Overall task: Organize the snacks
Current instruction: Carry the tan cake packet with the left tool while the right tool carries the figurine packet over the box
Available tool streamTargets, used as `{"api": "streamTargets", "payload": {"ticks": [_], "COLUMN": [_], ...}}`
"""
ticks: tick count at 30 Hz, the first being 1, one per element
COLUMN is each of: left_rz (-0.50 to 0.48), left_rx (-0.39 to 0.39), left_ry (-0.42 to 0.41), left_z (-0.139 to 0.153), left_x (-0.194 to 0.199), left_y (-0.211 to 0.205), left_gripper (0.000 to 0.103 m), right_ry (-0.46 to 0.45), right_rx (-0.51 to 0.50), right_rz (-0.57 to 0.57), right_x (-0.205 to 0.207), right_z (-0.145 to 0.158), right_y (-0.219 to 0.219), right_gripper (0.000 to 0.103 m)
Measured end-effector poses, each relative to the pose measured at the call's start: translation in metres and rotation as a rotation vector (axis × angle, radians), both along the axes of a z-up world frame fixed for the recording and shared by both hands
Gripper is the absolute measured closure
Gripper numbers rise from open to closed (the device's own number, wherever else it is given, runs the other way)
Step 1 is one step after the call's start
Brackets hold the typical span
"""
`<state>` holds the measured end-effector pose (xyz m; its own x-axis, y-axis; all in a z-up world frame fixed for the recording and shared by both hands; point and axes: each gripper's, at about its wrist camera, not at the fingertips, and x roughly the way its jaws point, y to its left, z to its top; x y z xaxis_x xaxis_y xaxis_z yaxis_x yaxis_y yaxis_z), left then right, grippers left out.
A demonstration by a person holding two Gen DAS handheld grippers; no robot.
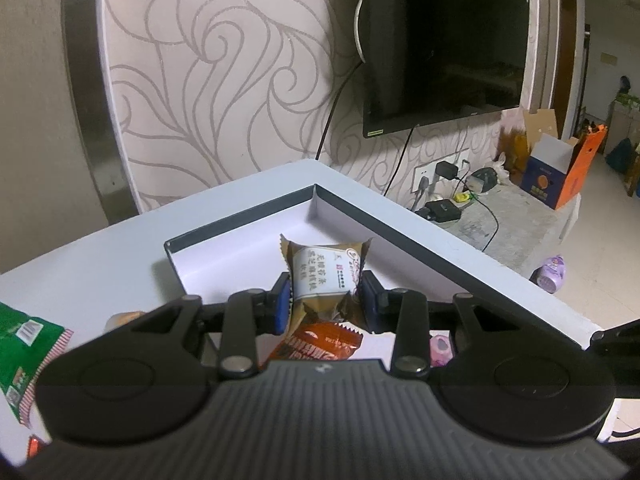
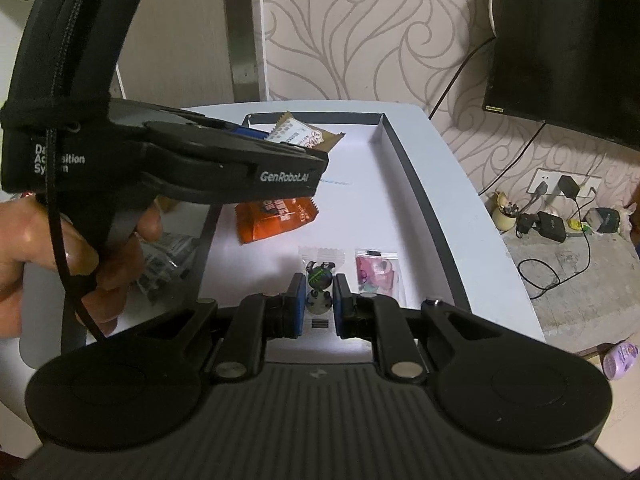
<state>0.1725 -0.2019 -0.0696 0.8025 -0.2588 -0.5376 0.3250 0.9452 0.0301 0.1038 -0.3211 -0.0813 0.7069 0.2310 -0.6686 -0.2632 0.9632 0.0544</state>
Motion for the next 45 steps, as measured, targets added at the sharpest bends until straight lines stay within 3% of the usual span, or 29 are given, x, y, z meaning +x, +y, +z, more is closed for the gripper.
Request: {"api": "streamTargets", "payload": {"ticks": [35,39,42,43,45], "left_rz": [0.065,0.070,0.082,0.085,0.086], "left_rx": [0.018,0.014,0.016,0.011,0.007], "left_ry": [-0.040,-0.042,-0.050,-0.056,-0.063], "left_z": [0.004,0.006,0.007,0.008,0.009], "left_x": [0.005,0.005,0.003,0.002,0.000], "left_y": [-0.014,-0.013,-0.013,-0.012,-0.011], "left_gripper": [0.062,0.056,0.039,0.033,0.032], "right_ry": [-0.018,-0.028,-0.028,-0.026,-0.029], "right_rx": [0.017,0.021,0.020,0.016,0.013], "right_rz": [0.044,0.040,0.035,0.030,0.022], "right_x": [0.011,0.011,0.010,0.010,0.008], "right_z": [-0.006,-0.004,-0.003,-0.004,-0.004], "right_y": [-0.014,-0.014,-0.013,-0.012,-0.011], "right_gripper": [0.086,0.085,0.085,0.082,0.068]}}
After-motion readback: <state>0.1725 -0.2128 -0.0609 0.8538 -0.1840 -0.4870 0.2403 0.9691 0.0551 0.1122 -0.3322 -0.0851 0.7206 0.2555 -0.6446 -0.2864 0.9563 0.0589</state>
